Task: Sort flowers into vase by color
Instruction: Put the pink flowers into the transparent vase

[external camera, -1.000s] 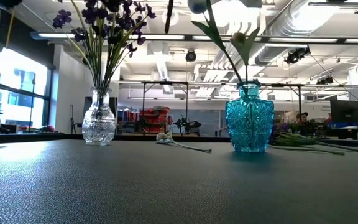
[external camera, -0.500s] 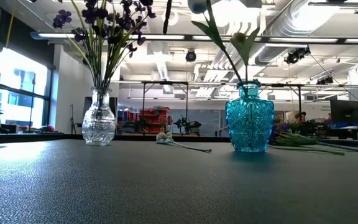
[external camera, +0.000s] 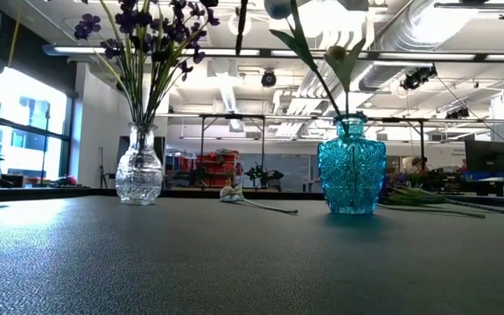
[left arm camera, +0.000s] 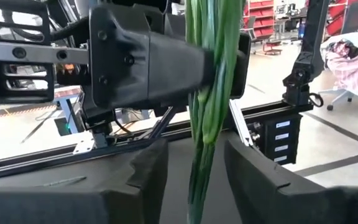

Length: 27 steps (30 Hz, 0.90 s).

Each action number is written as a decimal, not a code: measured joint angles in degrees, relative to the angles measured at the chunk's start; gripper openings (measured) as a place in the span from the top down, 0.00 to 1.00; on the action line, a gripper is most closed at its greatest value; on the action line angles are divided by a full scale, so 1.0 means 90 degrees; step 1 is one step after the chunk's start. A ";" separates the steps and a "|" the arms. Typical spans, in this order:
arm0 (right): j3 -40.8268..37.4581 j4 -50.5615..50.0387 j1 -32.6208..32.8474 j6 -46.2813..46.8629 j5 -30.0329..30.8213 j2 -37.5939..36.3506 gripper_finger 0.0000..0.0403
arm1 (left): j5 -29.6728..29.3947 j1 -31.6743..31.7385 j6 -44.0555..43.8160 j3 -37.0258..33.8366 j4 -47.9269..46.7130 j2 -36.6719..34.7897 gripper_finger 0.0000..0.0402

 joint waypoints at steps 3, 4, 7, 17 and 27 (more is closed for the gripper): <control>0.0000 -0.0185 0.0002 -0.0027 -0.0001 0.0000 1.00 | 0.0002 0.0002 -0.0036 0.0000 0.0002 0.0000 0.70; 0.0000 -0.0235 0.0002 -0.0023 0.0001 0.0000 1.00 | 0.0011 0.0002 -0.0036 0.0000 0.0004 0.0000 0.72; 0.0000 -0.0344 0.0002 0.0010 0.0001 0.0000 1.00 | 0.0267 0.0002 -0.0036 0.0000 0.0002 0.0000 0.76; 0.0000 -0.0917 0.0033 0.0525 -0.0073 -0.0023 0.78 | 0.0207 -0.0230 0.0183 -0.0002 -0.0384 -0.0035 0.98; 0.0000 -0.2065 0.0633 0.0674 0.1444 -0.1057 0.44 | -0.2530 -0.0973 -0.1285 -0.0002 -0.3914 -0.1352 0.99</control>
